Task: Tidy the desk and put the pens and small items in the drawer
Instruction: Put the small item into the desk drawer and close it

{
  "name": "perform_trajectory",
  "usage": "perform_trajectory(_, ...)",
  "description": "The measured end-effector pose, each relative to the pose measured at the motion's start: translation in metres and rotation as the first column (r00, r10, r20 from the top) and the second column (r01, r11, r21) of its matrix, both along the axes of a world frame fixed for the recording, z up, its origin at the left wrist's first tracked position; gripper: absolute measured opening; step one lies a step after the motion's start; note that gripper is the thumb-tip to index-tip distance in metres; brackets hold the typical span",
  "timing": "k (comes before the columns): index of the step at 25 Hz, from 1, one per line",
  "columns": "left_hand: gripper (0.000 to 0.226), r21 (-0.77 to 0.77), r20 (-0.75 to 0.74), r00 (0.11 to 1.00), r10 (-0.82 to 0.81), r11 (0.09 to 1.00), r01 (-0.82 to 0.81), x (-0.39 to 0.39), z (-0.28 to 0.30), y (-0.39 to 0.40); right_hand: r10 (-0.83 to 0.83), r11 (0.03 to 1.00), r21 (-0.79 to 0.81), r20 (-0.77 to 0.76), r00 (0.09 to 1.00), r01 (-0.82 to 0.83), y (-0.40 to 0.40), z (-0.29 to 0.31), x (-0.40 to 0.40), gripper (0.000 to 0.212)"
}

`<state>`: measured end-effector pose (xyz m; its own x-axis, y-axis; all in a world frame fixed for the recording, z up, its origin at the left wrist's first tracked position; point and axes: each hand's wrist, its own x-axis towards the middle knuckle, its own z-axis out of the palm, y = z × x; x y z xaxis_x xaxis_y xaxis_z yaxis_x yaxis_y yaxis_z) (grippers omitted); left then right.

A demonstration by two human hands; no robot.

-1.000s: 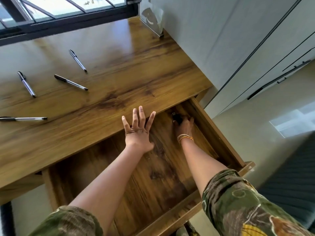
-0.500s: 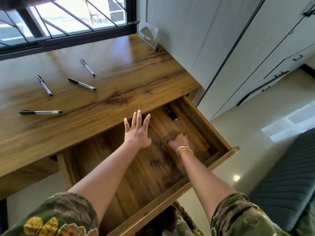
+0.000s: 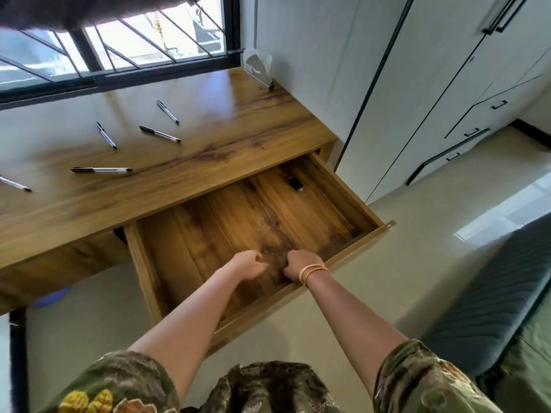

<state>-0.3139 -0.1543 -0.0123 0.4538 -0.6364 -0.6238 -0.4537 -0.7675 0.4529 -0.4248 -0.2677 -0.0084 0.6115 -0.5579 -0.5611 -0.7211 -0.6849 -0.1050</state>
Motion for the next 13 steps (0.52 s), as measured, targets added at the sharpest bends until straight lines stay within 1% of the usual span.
perform_trajectory(3,0.046,0.036,-0.032,0.997,0.074,0.997,-0.073,-0.028,0.003,0.012,0.107,0.986,-0.135,0.094,0.990,-0.094,0.021,0.003,-0.015,0.039)
perform_trajectory(5,0.046,0.046,-0.038,0.991,0.132,0.990,-0.130,-0.053,0.003,0.022,0.233,0.952,-0.247,0.192,0.953,-0.183,0.033,0.001,-0.033,0.048)
perform_trajectory(6,0.048,0.049,-0.020,0.986,0.163,0.986,-0.162,-0.066,0.003,0.027,0.293,0.929,-0.302,0.252,0.922,-0.212,0.038,0.000,-0.045,0.049)
perform_trajectory(7,0.052,0.046,0.038,0.982,0.185,0.981,-0.186,-0.081,0.003,0.033,0.337,0.910,-0.347,0.308,0.889,-0.225,0.042,-0.001,-0.060,0.047)
perform_trajectory(8,0.055,0.027,0.129,0.974,0.185,0.981,-0.190,-0.093,0.005,0.040,0.371,0.897,-0.377,0.354,0.858,-0.232,0.044,-0.002,-0.073,0.042)
perform_trajectory(9,0.056,0.005,0.226,0.960,0.167,0.985,-0.173,-0.102,0.007,0.046,0.389,0.893,-0.378,0.373,0.842,-0.245,0.045,-0.006,-0.085,0.037)
perform_trajectory(10,0.056,-0.016,0.304,0.942,0.140,0.990,-0.141,-0.111,0.011,0.052,0.384,0.903,-0.344,0.383,0.840,-0.256,0.048,-0.008,-0.096,0.039)
perform_trajectory(12,0.053,-0.044,0.399,0.912,0.092,0.996,-0.081,-0.126,0.016,0.066,0.314,0.946,-0.212,0.416,0.854,-0.245,0.057,-0.013,-0.113,0.068)
perform_trajectory(13,0.053,-0.060,0.427,0.900,0.086,0.996,-0.066,-0.132,0.016,0.072,0.240,0.971,-0.131,0.493,0.836,-0.202,0.061,-0.013,-0.119,0.073)
